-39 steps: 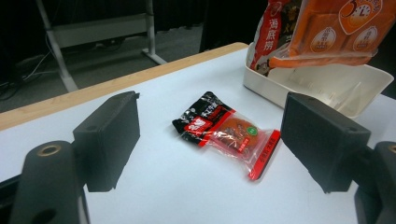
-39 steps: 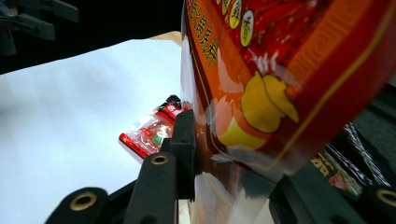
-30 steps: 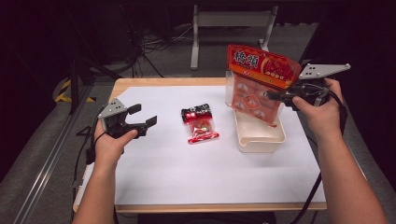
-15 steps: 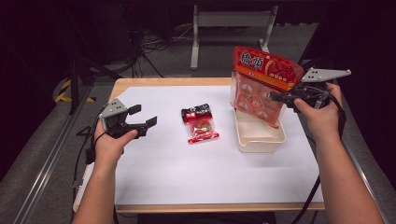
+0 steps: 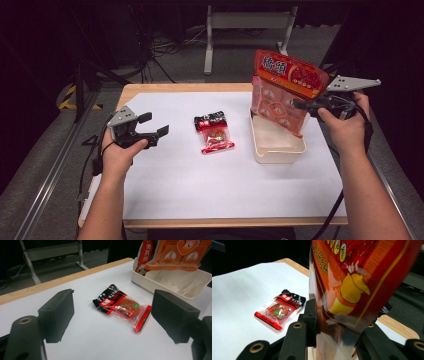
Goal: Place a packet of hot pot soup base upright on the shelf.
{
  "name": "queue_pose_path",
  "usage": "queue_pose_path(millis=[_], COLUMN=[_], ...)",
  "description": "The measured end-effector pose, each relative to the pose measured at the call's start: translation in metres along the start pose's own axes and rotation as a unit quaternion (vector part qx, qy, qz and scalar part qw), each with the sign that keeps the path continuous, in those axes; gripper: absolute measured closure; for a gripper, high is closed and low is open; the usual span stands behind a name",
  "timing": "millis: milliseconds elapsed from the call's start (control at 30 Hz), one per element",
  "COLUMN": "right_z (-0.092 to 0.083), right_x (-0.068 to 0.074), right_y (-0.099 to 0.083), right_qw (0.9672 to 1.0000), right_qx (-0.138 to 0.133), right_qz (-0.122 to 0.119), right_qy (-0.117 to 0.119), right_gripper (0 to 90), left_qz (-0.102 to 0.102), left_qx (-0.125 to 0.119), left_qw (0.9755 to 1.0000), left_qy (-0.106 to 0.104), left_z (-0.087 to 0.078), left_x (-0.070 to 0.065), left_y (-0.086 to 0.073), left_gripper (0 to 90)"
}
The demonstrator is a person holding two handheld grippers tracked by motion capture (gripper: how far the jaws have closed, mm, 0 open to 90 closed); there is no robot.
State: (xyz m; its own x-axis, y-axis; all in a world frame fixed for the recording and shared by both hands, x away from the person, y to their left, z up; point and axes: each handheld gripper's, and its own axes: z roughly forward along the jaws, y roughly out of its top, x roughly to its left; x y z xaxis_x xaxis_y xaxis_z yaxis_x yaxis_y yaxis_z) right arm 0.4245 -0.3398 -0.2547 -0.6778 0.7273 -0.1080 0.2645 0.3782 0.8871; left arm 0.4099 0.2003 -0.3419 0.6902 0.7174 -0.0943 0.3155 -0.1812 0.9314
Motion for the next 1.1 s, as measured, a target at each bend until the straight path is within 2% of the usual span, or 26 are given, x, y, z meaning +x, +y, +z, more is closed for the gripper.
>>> queue_pose_path(millis=[100,367,767,1000,1100], right_z=[0.002,0.01,0.022,0.023,0.023], right_x=[0.001,0.003,0.002,-0.003,-0.004], right_y=[-0.001,-0.007,-0.028,-0.036,-0.037], right_qw=[1.0,0.9999,0.999,0.9981,0.9979], right_qx=[0.005,0.016,0.033,0.038,0.042], right_qz=[-0.003,0.001,0.029,0.046,0.046], right_qy=[-0.004,0.0,0.008,0.012,0.014], right_gripper=[70.3,70.3,70.2,70.2,70.2], left_qz=[-0.008,-0.009,-0.008,-0.008,-0.008], left_qx=[0.005,0.002,0.004,0.008,0.008], left_qw=[0.9999,0.9999,1.0,0.9999,0.9999], left_qy=[-0.004,-0.004,-0.004,-0.005,-0.005], left_z=[0.001,-0.001,0.001,0.002,0.002], left_x=[0.001,0.003,0.003,0.002,0.002], left_y=[-0.002,-0.002,-0.003,-0.003,-0.003], left_gripper=[19.9,19.9,19.9,19.8,19.9])
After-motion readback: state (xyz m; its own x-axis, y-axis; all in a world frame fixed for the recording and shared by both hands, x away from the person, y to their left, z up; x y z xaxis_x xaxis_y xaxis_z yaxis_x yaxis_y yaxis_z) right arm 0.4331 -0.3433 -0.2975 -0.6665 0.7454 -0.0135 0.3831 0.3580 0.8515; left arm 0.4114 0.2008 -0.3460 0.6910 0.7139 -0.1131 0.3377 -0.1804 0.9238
